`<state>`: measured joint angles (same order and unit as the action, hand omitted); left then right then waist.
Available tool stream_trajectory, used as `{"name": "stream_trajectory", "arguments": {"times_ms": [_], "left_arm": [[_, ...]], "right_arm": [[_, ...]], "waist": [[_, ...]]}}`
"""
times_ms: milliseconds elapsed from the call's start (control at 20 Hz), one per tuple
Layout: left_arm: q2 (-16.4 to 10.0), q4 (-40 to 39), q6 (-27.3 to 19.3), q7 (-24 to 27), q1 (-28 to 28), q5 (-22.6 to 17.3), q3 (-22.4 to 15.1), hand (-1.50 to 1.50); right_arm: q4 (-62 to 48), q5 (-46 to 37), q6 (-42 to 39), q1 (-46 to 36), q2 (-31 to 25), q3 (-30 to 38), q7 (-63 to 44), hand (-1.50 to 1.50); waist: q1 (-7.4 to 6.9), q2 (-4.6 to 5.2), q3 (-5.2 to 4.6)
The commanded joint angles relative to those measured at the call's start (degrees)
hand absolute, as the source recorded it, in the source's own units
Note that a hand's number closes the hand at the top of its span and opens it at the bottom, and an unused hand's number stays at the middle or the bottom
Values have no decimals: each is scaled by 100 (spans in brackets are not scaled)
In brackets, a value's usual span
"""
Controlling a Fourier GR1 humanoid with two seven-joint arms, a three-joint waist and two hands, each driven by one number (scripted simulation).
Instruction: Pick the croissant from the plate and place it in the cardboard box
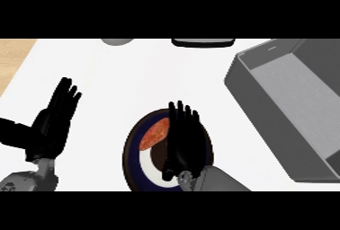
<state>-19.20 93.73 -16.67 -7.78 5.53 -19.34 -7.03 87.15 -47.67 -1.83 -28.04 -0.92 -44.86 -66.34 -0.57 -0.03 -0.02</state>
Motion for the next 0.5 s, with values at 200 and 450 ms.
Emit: {"name": "stream_trajectory", "arguments": {"times_ms": [200,450], "left_arm": [[274,-237,22,24,207,189,-74,0],[349,-498,79,203,249,267,57,0]], "right_arm": [[-711,154,660,-171,87,-399,-919,-150],[-746,-114,494,-132,87,-73,-786,-150]], "waist": [[-10,13,0],[35,13,-1]]}}
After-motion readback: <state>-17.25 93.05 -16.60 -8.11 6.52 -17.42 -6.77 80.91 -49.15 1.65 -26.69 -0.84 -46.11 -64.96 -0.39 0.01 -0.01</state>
